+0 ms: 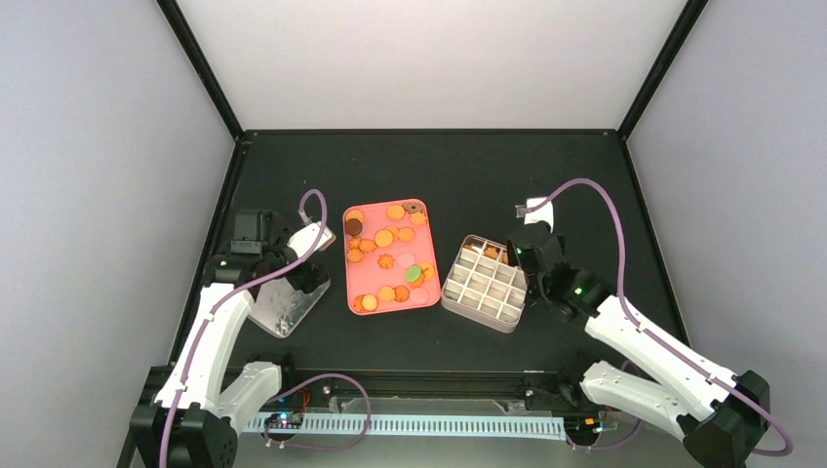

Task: Pack the cookies
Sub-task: Place the fake cookies in the empty pocket of the box.

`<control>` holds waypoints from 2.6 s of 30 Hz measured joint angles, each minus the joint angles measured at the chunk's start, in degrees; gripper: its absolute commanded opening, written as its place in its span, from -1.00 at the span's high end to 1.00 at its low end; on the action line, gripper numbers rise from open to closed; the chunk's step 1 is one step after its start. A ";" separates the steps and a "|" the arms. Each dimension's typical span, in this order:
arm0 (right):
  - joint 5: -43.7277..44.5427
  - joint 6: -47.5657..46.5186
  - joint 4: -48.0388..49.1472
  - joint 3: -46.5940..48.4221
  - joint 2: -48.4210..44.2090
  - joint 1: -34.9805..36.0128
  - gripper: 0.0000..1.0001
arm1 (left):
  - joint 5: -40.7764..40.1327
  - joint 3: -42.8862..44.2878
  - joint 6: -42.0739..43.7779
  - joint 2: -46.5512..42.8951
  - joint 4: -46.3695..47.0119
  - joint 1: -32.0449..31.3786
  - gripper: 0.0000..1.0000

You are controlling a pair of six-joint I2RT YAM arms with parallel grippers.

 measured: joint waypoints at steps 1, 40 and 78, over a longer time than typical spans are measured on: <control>0.00 -0.15 -0.02 0.00 -0.11 0.00 0.44 | 0.00 0.00 0.00 0.00 0.02 0.00 -0.68; -4.61 -7.04 -1.46 2.49 -3.72 -0.15 0.29 | 0.13 0.00 -0.11 0.00 0.02 0.00 -0.68; -5.95 -5.25 3.87 1.16 4.81 -2.86 0.44 | 0.13 1.22 -0.13 -0.04 -0.42 0.00 -0.68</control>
